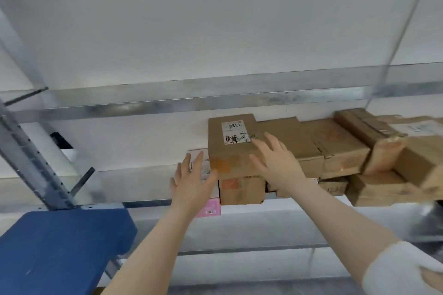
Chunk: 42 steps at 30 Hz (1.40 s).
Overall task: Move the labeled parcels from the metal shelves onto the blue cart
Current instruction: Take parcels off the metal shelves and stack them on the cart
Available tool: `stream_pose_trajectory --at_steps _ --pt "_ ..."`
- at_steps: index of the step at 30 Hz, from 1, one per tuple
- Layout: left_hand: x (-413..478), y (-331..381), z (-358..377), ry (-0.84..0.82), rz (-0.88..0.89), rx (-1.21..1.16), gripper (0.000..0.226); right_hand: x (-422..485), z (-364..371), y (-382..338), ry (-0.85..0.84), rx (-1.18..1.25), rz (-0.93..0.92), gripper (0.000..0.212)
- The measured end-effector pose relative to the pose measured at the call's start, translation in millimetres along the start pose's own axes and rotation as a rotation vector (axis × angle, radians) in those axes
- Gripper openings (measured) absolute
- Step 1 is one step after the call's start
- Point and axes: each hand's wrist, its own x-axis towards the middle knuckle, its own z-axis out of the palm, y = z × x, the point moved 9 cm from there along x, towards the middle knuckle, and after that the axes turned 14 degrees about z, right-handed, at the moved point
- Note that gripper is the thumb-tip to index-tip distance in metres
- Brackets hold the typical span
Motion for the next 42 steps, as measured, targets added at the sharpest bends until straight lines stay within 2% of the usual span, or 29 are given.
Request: stream_pose_trajectory --at_steps 6,12,16,24,30,35,42 --pt "87.7 18.0 1.5 -0.037 0.116 -0.077 0.061 64.2 13.5 -4.7 -0.106 0.130 0.055 0.052" --pt "122.9 10.6 48.3 -0.157 0.183 -0.190 0.057 90.7 55.8 5.9 -0.208 0.174 0.128 0.050" --pt "129.4 1.3 53.7 -0.091 0.185 -0.294 0.056 94.3 61.7 10.4 -0.182 0.208 0.124 0.049" --pt "122.6 -0.3 44.8 0.008 0.183 -0.322 0.050 88.5 54.7 -0.3 -0.148 0.237 0.083 0.046" --pt "93.3 -13.4 15.7 0.104 0.176 -0.328 0.047 68.8 49.9 -34.6 -0.134 0.241 -0.008 0.046" --pt "47.2 -43.0 -34.7 0.190 0.107 -0.242 0.047 44.0 52.5 -92.2 -0.166 0.303 -0.126 0.044" --pt "-83.4 -120.1 -122.1 0.372 -0.161 -0.096 0.052 -22.6 105.5 -227.9 -0.324 0.375 -0.408 0.047"
